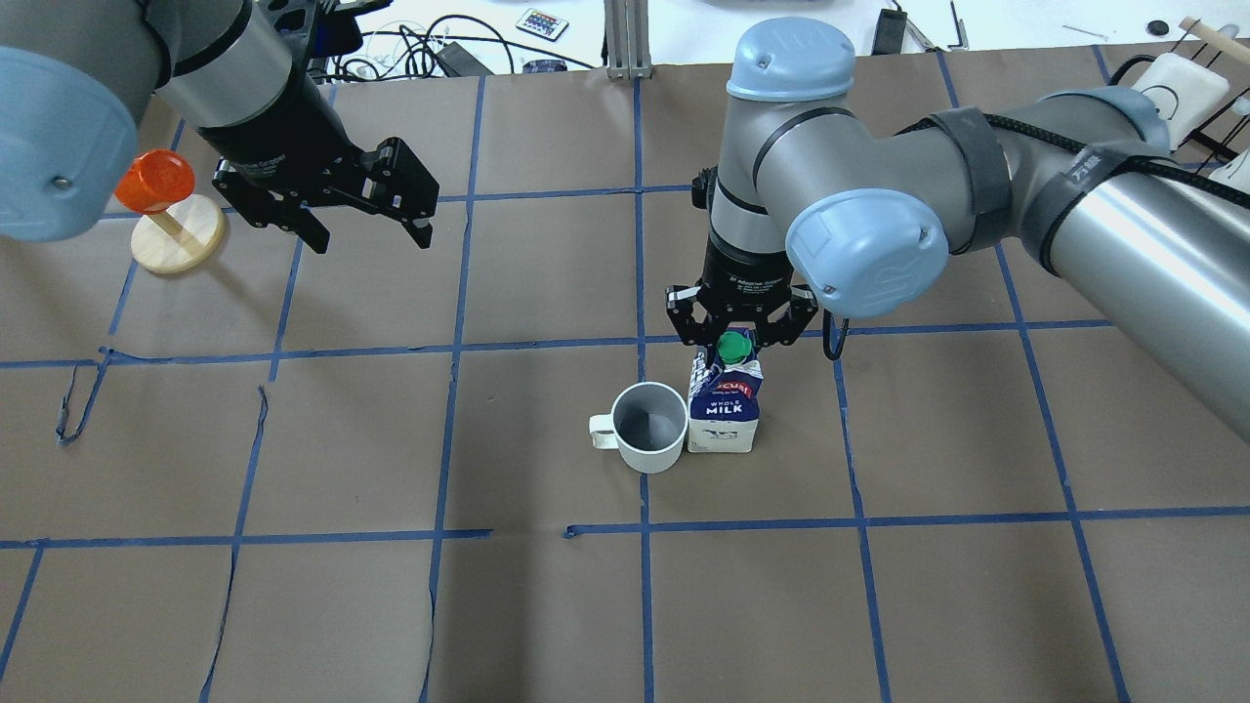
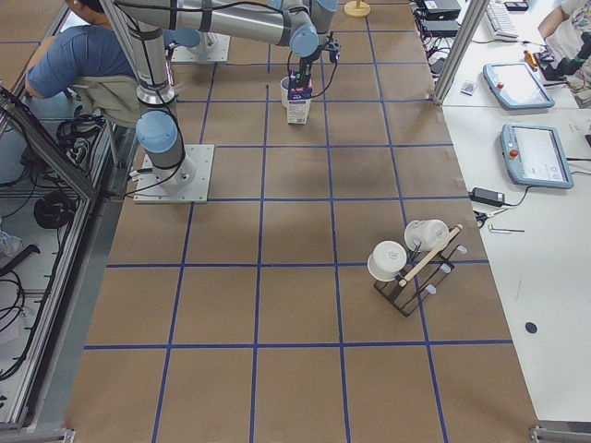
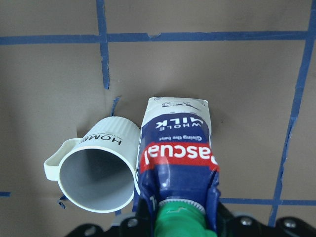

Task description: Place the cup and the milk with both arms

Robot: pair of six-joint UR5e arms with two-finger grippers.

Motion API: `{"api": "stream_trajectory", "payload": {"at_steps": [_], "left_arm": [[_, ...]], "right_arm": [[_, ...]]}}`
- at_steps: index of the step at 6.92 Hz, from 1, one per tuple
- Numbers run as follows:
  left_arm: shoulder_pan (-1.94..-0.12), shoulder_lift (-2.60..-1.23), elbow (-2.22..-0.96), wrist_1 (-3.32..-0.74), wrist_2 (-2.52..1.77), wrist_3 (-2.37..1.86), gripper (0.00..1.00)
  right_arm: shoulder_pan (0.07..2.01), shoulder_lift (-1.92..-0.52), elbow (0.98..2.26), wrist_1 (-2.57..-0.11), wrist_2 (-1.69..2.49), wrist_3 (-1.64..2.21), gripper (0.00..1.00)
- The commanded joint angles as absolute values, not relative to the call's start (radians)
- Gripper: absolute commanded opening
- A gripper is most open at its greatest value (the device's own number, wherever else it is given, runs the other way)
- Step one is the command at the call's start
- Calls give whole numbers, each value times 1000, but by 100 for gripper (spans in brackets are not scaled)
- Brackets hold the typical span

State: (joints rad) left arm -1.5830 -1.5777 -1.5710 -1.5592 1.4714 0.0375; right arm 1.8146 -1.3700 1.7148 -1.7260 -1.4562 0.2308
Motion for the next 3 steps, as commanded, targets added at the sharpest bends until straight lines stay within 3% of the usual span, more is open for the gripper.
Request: {"api": "stream_trajectory", "payload": {"at_steps": [1, 3], "left_arm": [[-1583, -1577, -1572, -1559, 1473, 38, 100], [-1582, -1578, -1574, -1493, 1523, 43, 99]], "right_arm": [[1813, -1370, 1715, -1727, -1456, 229, 100], [1806, -1381, 1680, -1726, -1468, 229, 100]]}}
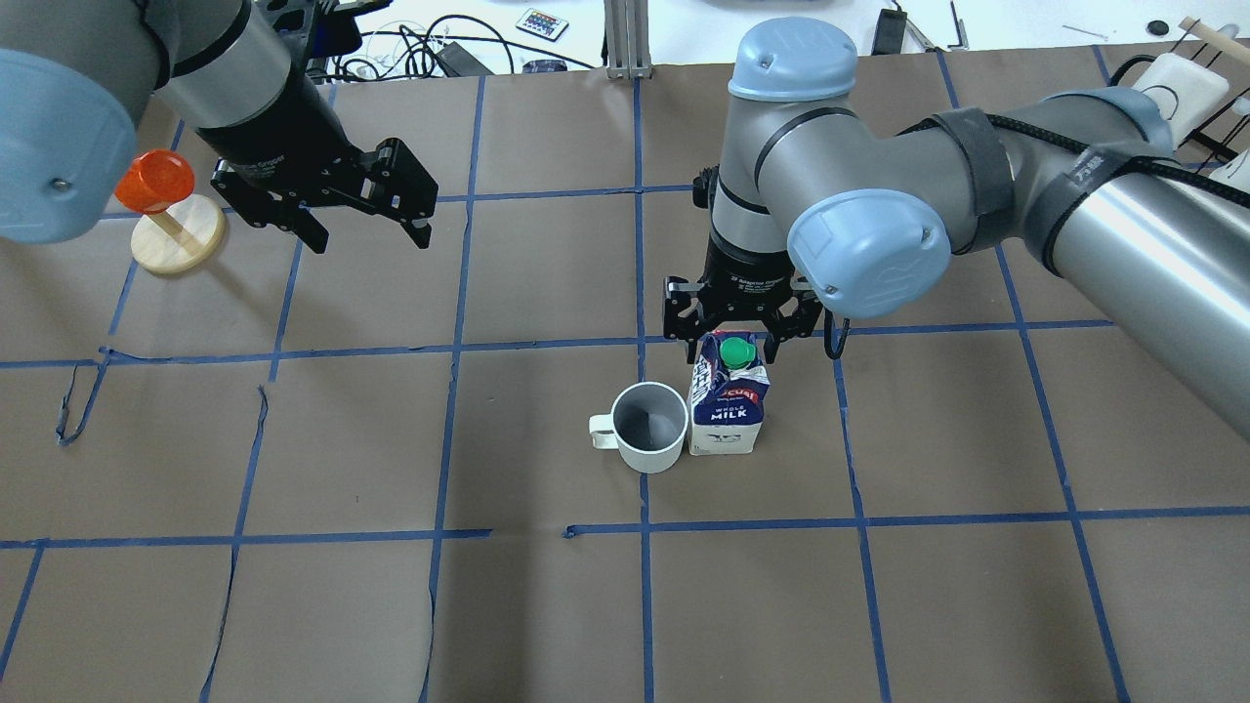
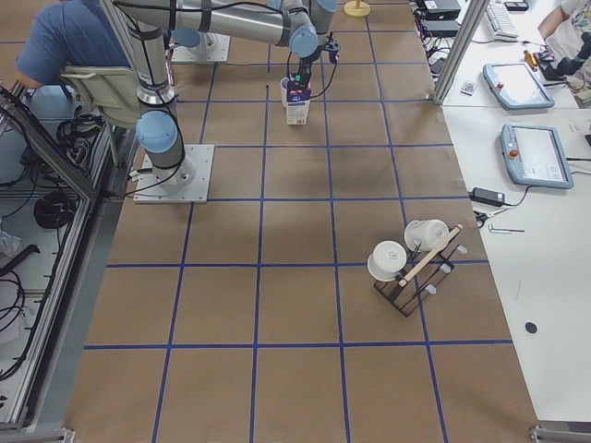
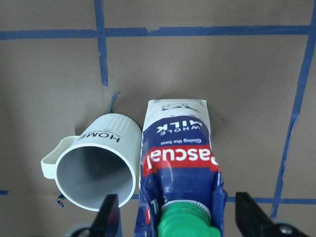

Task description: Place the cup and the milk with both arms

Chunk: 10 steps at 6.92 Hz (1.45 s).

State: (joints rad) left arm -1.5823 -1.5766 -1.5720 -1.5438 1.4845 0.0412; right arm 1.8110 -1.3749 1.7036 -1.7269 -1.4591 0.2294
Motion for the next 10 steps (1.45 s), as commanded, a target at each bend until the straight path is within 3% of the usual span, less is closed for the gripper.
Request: {"api": "stream_trajectory", "payload": {"at_steps": [1, 3, 10], "left_arm": [[-1582, -1577, -1592, -1453, 1563, 35, 100], [-1582, -1571, -1601, -1453, 1565, 29, 100], [-1578, -1566, -1603, -1453, 1566, 26, 100]], "right_arm": [[1786, -1388, 1619, -1724, -1477, 227, 100], [1755, -1423, 1519, -1710, -1619, 227, 100], [1549, -1539, 1517, -1534, -1643, 46, 100]]}}
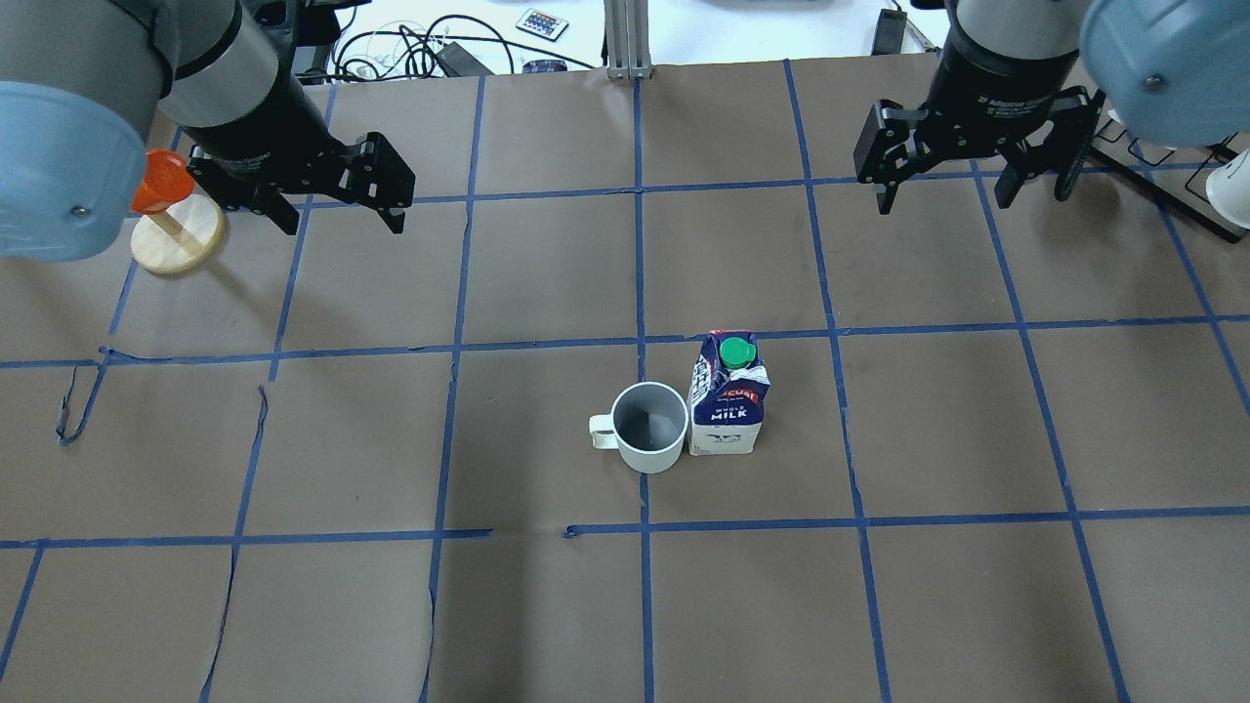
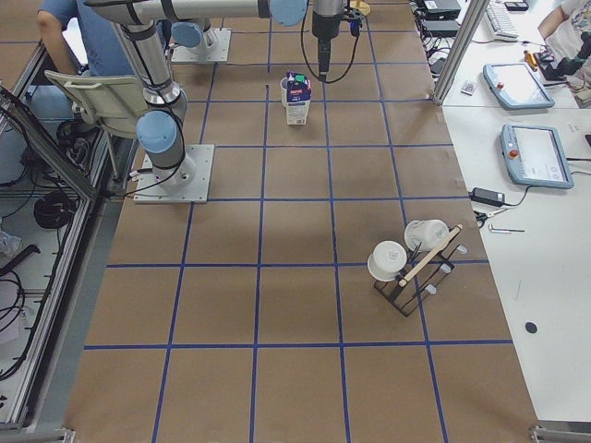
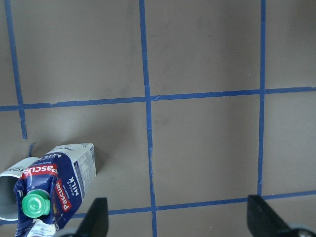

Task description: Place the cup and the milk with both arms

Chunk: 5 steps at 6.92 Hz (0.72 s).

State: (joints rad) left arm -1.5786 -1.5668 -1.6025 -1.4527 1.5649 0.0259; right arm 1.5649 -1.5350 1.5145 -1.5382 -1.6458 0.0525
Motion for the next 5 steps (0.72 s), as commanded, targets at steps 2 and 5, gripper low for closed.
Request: {"api": "stream_trajectory", "payload": {"at_steps": [2, 5], "left_arm": [[-1578, -1566, -1603, -1453, 1566, 26, 100], [-1580, -1566, -1603, -1454, 1566, 26, 100]], "right_arm": [[1549, -1548, 1517, -1522, -1646, 44, 100], [1555, -1559, 1514, -1523, -1602, 44, 100]]}}
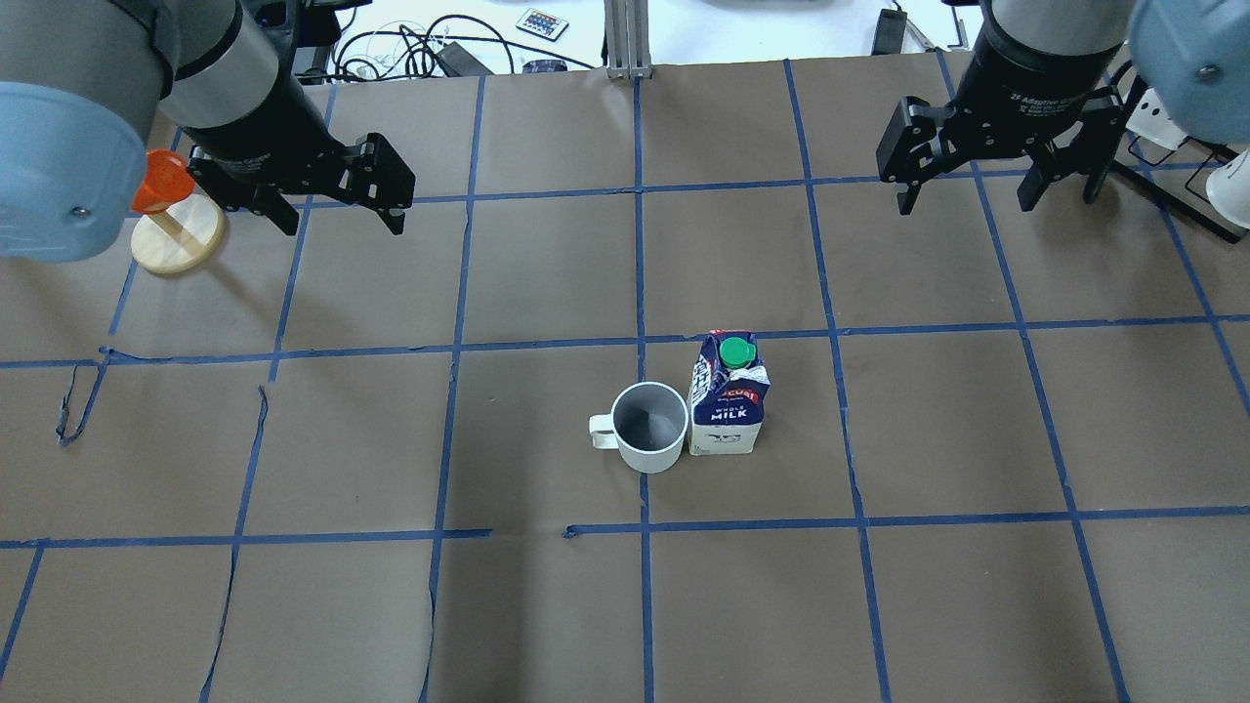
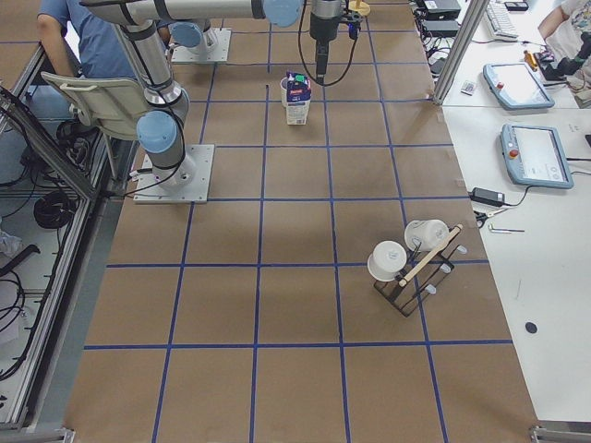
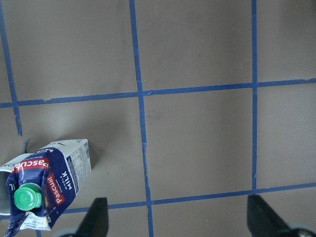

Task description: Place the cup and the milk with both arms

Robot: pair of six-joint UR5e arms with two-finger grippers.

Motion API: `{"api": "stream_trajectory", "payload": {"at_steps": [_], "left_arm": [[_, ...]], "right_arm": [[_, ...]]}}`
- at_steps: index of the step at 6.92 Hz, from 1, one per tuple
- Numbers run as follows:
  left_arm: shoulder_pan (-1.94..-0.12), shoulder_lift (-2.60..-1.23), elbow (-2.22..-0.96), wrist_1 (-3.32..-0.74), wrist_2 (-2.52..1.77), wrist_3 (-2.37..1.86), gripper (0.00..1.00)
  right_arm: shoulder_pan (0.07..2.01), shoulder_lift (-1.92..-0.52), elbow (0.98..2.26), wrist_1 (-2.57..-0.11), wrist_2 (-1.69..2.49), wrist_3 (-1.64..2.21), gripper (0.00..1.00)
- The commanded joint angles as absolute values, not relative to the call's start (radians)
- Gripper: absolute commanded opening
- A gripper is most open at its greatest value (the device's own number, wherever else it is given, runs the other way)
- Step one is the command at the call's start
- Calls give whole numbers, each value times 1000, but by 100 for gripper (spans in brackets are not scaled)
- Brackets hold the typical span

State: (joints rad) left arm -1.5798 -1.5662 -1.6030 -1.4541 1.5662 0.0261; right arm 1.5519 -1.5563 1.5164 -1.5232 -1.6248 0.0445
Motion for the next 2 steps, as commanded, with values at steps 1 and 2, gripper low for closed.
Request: {"api": "stream_trajectory", "payload": {"at_steps": [1, 2], "left_arm": [[-1580, -1566, -1603, -1454, 1566, 26, 100], [-1580, -1566, -1603, -1454, 1566, 26, 100]], "right_arm": [[1558, -1559, 1516, -1525, -1594, 43, 100], [1560, -1559, 1516, -1531, -1595, 43, 100]]}}
